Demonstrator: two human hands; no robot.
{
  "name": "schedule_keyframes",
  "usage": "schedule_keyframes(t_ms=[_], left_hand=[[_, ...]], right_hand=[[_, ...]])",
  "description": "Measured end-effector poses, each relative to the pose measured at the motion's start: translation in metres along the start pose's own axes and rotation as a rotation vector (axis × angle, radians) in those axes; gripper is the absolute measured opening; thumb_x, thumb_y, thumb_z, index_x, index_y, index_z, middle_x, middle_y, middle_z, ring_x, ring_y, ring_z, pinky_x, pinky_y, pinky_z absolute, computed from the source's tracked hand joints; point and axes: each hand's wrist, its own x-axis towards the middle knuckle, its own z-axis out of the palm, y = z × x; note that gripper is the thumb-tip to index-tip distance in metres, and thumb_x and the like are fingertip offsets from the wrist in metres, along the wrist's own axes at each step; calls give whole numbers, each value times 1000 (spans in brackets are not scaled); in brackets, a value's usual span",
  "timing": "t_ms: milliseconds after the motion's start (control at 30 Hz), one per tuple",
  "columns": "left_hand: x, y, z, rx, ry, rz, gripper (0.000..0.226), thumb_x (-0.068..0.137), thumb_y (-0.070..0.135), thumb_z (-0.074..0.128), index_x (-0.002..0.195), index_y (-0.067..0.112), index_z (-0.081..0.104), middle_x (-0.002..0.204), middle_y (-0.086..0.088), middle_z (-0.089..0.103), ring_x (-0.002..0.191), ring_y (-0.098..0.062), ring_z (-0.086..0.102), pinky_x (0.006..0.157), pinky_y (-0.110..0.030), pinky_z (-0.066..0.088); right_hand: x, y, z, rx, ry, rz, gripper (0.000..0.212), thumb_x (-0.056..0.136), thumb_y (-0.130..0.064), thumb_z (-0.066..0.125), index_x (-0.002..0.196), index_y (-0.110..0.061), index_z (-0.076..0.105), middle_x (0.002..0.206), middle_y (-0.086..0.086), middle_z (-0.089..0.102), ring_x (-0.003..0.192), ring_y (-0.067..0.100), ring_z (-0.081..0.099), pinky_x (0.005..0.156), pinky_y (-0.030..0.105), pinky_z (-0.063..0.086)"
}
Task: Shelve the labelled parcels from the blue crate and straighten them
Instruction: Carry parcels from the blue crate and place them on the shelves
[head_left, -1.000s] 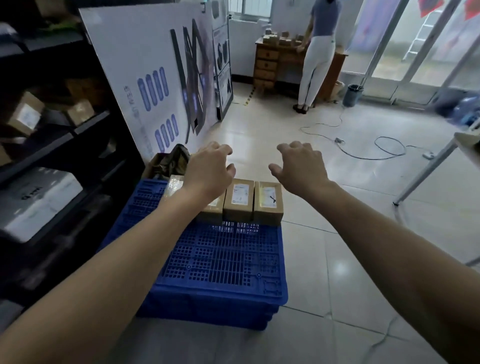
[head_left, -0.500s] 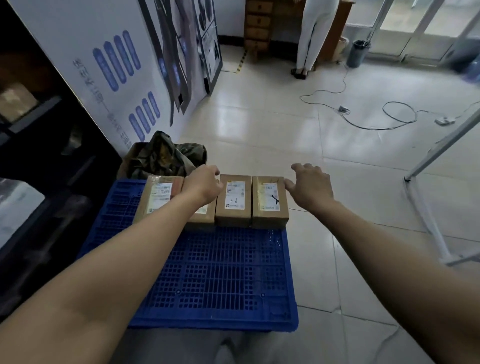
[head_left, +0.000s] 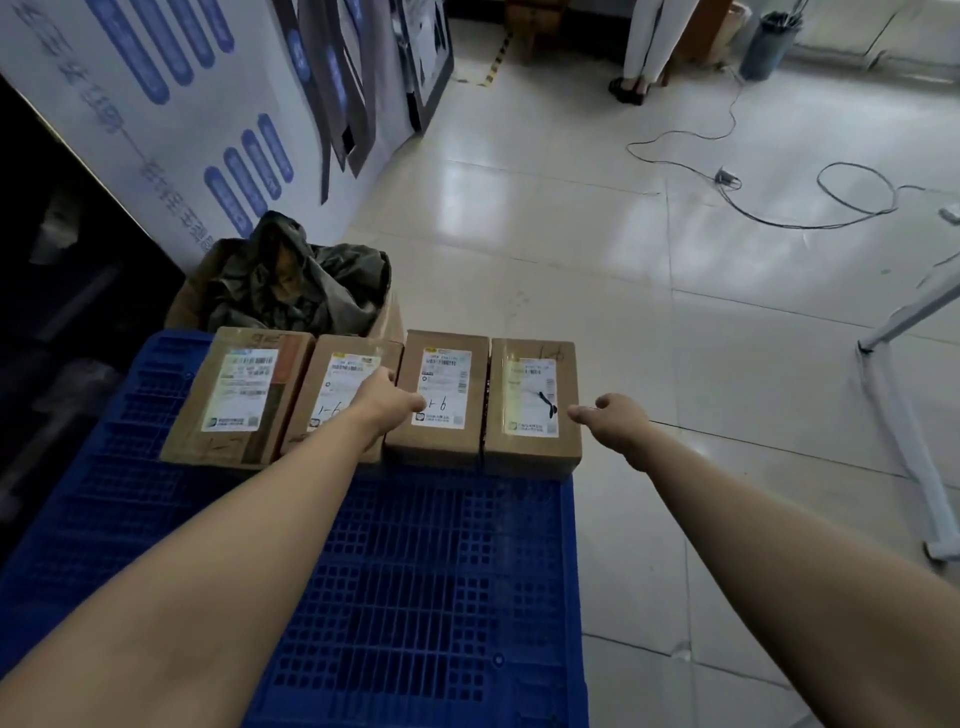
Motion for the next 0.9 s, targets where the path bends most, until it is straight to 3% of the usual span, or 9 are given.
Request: schedule_keyframes(t_ms=[133, 200, 267, 333, 533, 600, 700, 800, 900], left_hand=[[30, -14, 23, 8, 42, -77, 69, 87, 4, 56, 147, 7, 23, 149, -17, 31, 131, -33, 38, 103, -39, 37], [43, -18, 32, 70, 74, -105, 64, 90, 3, 46, 148, 10, 22, 149, -18, 29, 132, -35, 34, 109, -44, 34], [51, -18, 39, 152, 111, -121, 58, 91, 5, 42, 146, 9, 25, 147, -18, 32, 131, -35, 35, 108, -47, 34], [56, -17, 44, 214, 127, -123, 52, 92, 6, 41, 143, 7, 31, 144, -20, 36, 128, -36, 39, 106, -48, 37], [65, -6, 52, 344, 112, -188, 43, 92, 15, 45, 132, 0, 42, 138, -23, 41, 121, -37, 45, 101, -47, 42], [69, -6, 53, 258, 50, -213, 39, 90, 17, 48, 126, 1, 48, 134, -21, 46, 116, -35, 50, 99, -46, 45], [73, -7, 56, 28, -19, -250, 41, 88, 19, 56, 125, 3, 50, 127, -17, 55, 104, -30, 60, 91, -42, 52], [76, -10, 65, -131, -6, -243, 70, 87, 27, 62, 142, 5, 25, 126, -15, 56, 108, -28, 58, 94, -42, 49], [78, -21, 74, -246, 14, -243, 88, 86, 46, 60, 146, 12, 4, 136, -15, 47, 120, -31, 49, 103, -48, 40]], right_hand=[[33, 10, 15, 88, -89, 11, 75, 92, -37, 61, 149, -3, 25, 149, 15, 39, 131, 32, 43, 96, 38, 42], [45, 14, 23, 145, -169, 18, 71, 94, -36, 59, 149, -5, 27, 144, 13, 45, 116, 26, 54, 80, 25, 46], [55, 17, 30, 170, -254, -3, 54, 96, -34, 54, 142, -10, 39, 128, 5, 58, 89, 12, 58, 59, 18, 42], [66, 19, 36, 216, -287, -6, 43, 97, -35, 53, 134, -14, 49, 105, -3, 63, 78, 7, 58, 54, 18, 42], [84, 21, 43, 367, -332, 72, 34, 93, -43, 57, 119, -21, 57, 90, -2, 72, 75, 15, 70, 55, 29, 52], [88, 24, 36, 403, -349, 92, 38, 90, -47, 59, 122, -26, 52, 90, 0, 74, 73, 17, 72, 52, 30, 55], [95, 35, 25, 420, -383, 121, 47, 87, -53, 60, 128, -34, 44, 100, 3, 74, 83, 23, 71, 60, 37, 56], [102, 48, 21, 460, -429, 137, 54, 85, -52, 62, 132, -34, 43, 102, 4, 73, 82, 23, 71, 63, 39, 56], [108, 58, 24, 552, -460, 116, 55, 85, -46, 62, 134, -31, 43, 104, 7, 72, 79, 23, 71, 61, 37, 57]])
